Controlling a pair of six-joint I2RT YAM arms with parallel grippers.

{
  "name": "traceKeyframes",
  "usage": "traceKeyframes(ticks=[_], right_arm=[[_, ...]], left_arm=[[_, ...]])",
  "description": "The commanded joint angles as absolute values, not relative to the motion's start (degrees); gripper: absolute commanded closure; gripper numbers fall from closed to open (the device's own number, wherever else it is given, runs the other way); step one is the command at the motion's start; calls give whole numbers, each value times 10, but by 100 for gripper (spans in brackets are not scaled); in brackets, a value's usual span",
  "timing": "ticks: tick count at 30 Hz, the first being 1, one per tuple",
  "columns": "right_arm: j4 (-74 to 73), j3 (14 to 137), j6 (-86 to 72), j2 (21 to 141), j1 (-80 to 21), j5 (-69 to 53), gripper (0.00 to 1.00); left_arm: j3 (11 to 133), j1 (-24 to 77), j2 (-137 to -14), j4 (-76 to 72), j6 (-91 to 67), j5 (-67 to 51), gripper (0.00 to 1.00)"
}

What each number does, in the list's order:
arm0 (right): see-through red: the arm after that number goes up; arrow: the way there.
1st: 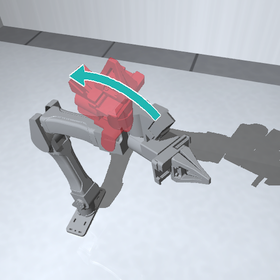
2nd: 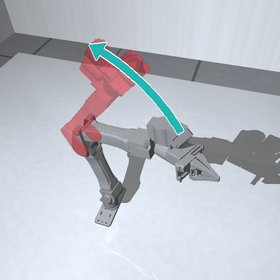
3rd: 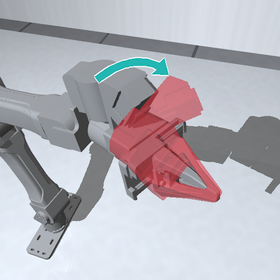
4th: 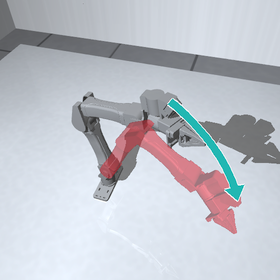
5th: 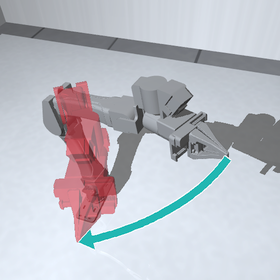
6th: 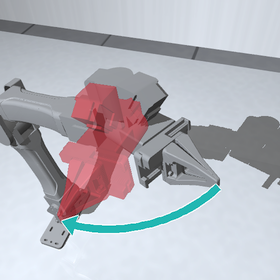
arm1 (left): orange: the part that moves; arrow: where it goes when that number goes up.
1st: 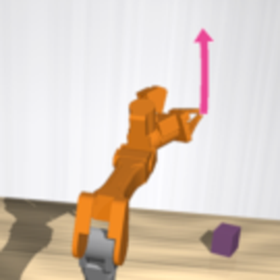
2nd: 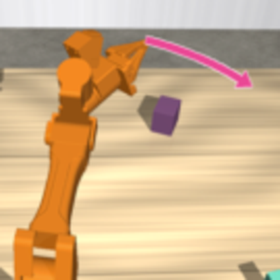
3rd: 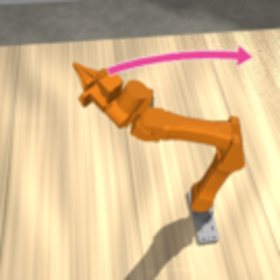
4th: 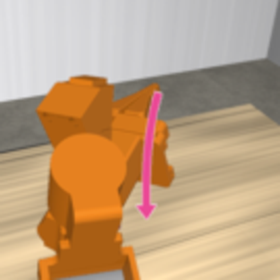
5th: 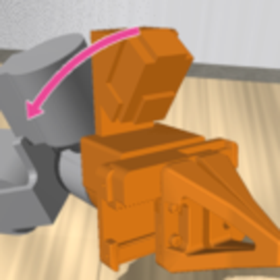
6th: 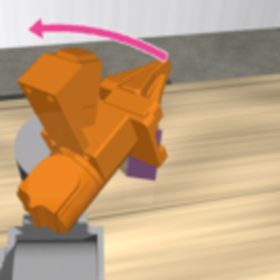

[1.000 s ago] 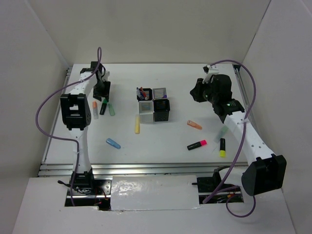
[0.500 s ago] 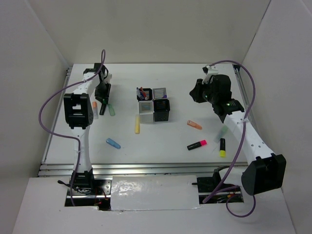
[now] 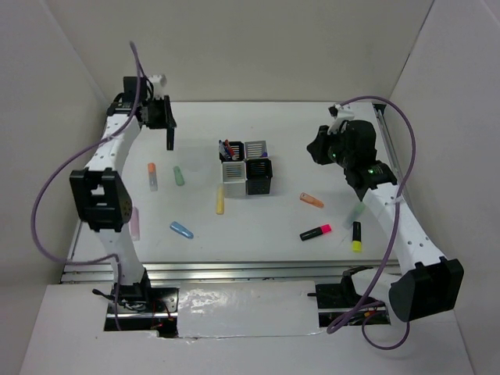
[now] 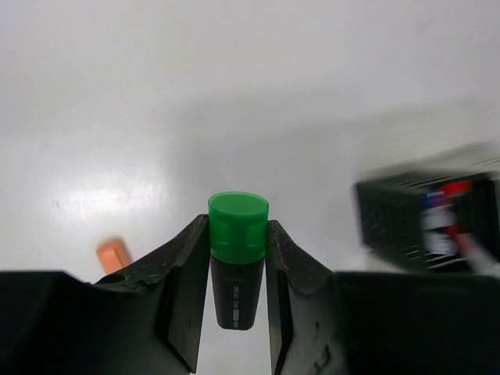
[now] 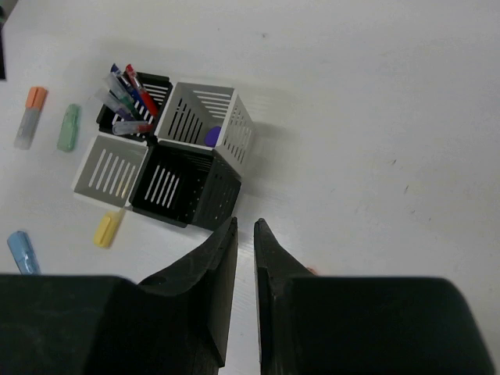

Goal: Sort the stationery into containers
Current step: Pick up the pen from the center of the board, then place the pen in the storage box.

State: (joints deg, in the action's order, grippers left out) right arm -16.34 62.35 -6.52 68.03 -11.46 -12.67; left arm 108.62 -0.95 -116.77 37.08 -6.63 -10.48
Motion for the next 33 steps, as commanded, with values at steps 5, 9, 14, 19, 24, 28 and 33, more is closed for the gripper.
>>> traceKeyframes(ticks=[5, 9, 14, 19, 24, 28, 33], right_arm=[[-155, 615, -61, 631, -92, -97, 79], [-162, 601, -62, 621, -71, -100, 79], [-177, 588, -54, 607, -42, -118, 79], [-199, 577, -31, 598, -25, -134, 74], [-235, 566, -18, 593, -9, -162, 49], [-257, 543, -6, 587, -5, -171, 33], [-298, 536, -6, 592, -4, -175, 32]], left_arm=[[916, 61, -949, -45, -182, -243, 100], [870, 136, -938, -145, -172, -237, 100], [864, 207, -988, -227, -185, -225, 100], [888, 245, -1055, -243, -181, -211, 100], [876, 259, -1088, -265, -174, -187, 100], [874, 260, -1121, -274, -174, -187, 94], [870, 264, -1141, -275, -150, -171, 85]])
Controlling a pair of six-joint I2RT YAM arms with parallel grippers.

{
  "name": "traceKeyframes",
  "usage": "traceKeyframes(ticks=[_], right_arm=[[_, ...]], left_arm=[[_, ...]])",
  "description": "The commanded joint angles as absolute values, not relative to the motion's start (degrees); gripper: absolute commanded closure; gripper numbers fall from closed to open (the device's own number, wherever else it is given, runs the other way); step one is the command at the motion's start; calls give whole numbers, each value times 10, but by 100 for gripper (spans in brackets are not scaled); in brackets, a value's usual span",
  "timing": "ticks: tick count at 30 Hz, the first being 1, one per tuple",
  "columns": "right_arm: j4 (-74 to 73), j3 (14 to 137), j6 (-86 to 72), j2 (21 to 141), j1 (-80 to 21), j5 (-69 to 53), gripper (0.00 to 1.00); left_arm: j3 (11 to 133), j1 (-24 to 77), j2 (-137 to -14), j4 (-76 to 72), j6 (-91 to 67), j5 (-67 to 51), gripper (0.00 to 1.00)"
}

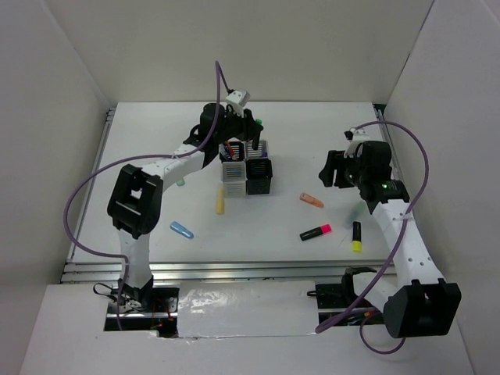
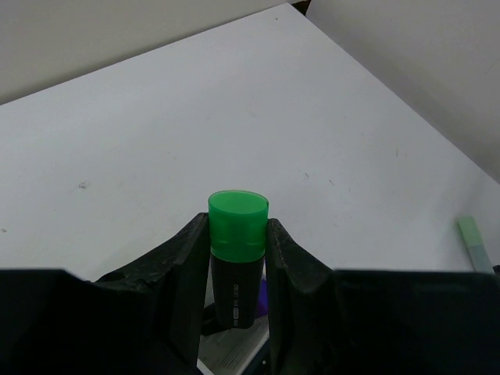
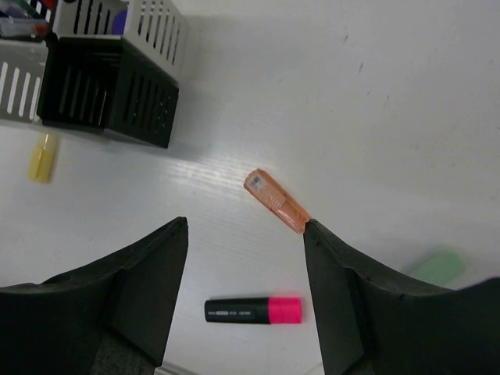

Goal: Sort the stationery into containers
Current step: Place the pen in the storage box.

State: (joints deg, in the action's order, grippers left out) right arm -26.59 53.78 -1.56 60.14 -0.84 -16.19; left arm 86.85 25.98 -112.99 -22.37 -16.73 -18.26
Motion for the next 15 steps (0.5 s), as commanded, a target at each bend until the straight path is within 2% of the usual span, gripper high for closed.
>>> traceKeyframes(ticks=[1, 6, 9, 11, 14, 15], right_arm=[[-311, 533, -7, 593, -4, -177, 32], [-337, 512, -42, 592, -4, -193, 33], [-345, 499, -45, 588, -4, -196, 33], [-347, 495, -40, 584, -4, -192, 33], [-345, 486, -34, 575, -4, -185, 33], [-343, 484, -33, 571, -4, -184, 33]], left_arm=[[870, 265, -1143, -273, -142, -166, 82], [867, 267, -1149, -265, -126, -153, 70], [866, 267, -1144, -252, -120, -150, 59], [863, 267, -1134, -244, -108, -149, 54], [853, 268, -1112, -233, -91, -141, 39], [845, 269, -1105, -233, -88, -138, 27]])
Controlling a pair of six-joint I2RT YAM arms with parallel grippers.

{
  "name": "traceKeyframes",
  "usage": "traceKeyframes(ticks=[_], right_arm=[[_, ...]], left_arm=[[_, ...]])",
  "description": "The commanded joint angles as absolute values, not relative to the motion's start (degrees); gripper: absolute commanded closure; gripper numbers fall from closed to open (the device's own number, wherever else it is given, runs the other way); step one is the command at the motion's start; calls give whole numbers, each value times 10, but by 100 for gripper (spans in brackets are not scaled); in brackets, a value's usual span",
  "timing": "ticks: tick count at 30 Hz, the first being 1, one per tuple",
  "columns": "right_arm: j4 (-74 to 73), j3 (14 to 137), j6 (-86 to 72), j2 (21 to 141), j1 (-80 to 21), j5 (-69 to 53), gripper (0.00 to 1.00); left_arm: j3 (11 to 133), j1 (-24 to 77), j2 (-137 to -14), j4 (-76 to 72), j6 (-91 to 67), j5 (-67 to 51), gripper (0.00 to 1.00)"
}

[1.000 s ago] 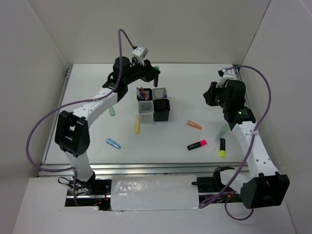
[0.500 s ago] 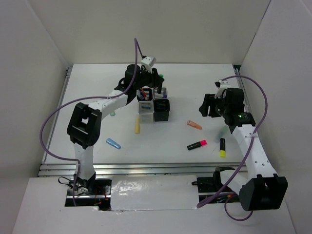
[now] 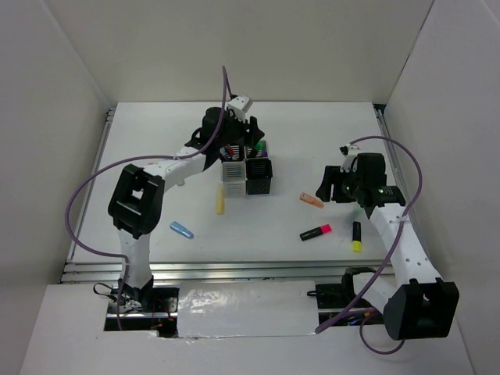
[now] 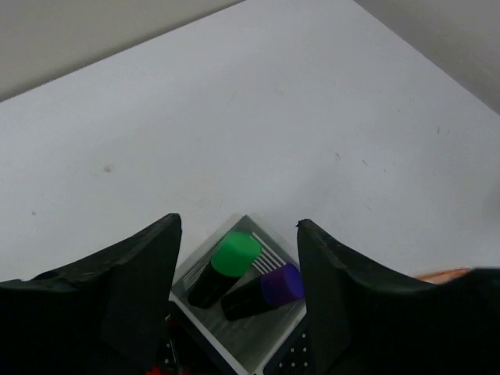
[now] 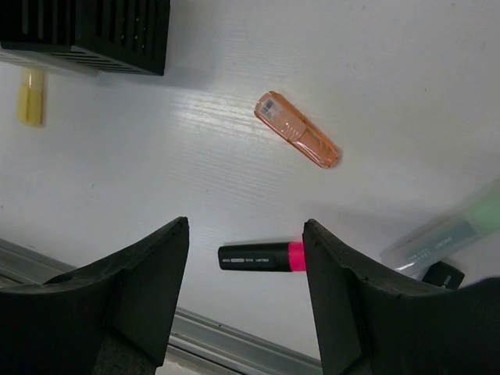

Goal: Sort the stationery into containers
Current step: Place the pen in the storage box, then move the pen to the corner of the board.

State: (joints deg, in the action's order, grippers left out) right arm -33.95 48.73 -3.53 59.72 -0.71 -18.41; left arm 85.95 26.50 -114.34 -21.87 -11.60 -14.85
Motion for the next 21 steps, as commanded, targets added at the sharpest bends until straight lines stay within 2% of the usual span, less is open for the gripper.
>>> traceKeyframes(ticks=[1, 4, 10, 14, 21], right_arm=[[-344, 483, -34, 570, -4, -182, 33], [-345, 478, -33, 561, -4, -180, 34], [-352, 476, -39, 519, 34, -186, 34], [-358, 495, -54, 507, 76, -205, 34], [-379, 533, -69, 524, 142, -253, 34]], left_arm=[[840, 268, -1097, -230, -83, -141, 26], [838, 267, -1064, -212, -58, -149, 26], [920, 286, -998, -32, -19, -228, 35], [976, 376, -986, 172, 40, -187, 44], [1022, 512, -1070, 363, -18, -197, 42]])
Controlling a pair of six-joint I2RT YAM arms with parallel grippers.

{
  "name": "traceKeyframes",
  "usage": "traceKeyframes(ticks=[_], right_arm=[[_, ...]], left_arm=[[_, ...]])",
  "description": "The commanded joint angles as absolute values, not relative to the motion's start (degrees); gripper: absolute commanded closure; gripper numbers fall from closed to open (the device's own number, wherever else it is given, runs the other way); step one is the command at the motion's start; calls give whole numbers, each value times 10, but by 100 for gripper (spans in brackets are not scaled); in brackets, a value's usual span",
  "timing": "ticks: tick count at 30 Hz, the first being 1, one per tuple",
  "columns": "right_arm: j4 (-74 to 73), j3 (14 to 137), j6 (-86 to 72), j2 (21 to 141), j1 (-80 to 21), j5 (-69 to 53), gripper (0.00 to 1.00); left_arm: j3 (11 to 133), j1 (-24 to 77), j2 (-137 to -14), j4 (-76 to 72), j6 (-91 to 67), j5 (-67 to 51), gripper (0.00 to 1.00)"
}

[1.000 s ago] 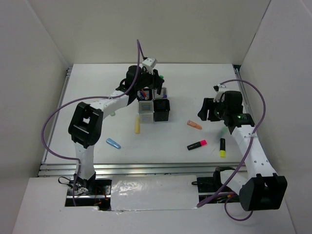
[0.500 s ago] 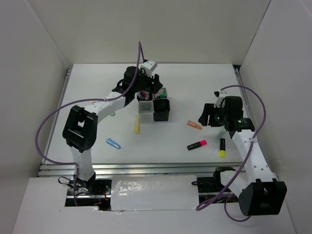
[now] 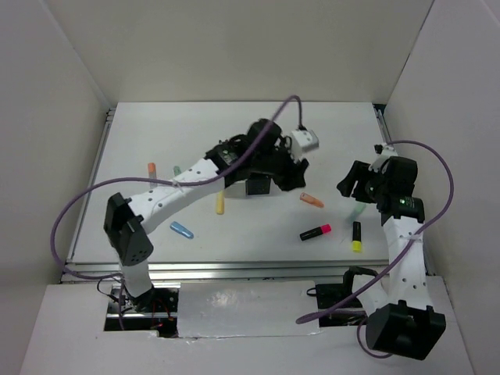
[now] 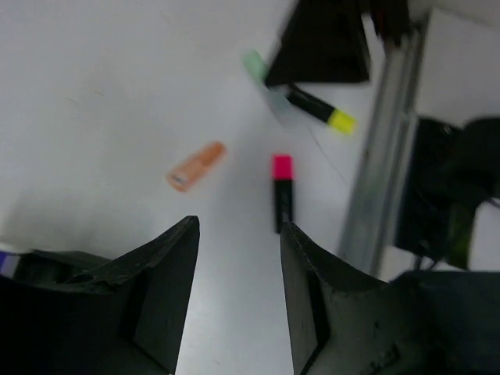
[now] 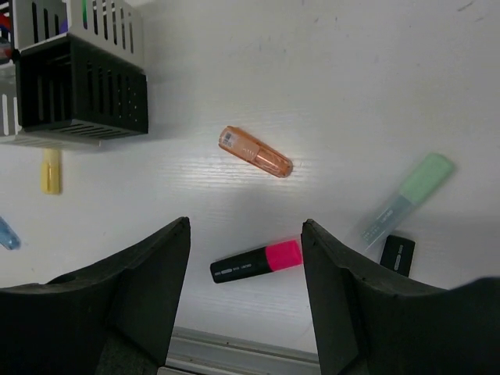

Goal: Sort the stationery into containers
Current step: Move the pen to the corner of the board.

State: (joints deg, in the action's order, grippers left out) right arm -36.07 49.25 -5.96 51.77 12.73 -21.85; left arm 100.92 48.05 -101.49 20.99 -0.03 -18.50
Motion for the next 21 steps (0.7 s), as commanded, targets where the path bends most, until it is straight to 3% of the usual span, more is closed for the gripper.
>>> traceKeyframes(ticks=[1, 10, 21], right_arm=[[-386, 548, -66, 526, 145, -255, 34], [-385, 591, -105, 499, 184, -263, 34], [-417, 645, -129, 526, 252, -303, 35]], left_arm=[[1033, 534, -1109, 377, -33, -199, 42], [1126, 620, -1257, 380, -85, -182, 41], [1246, 631, -1384, 401, -91, -110, 41]])
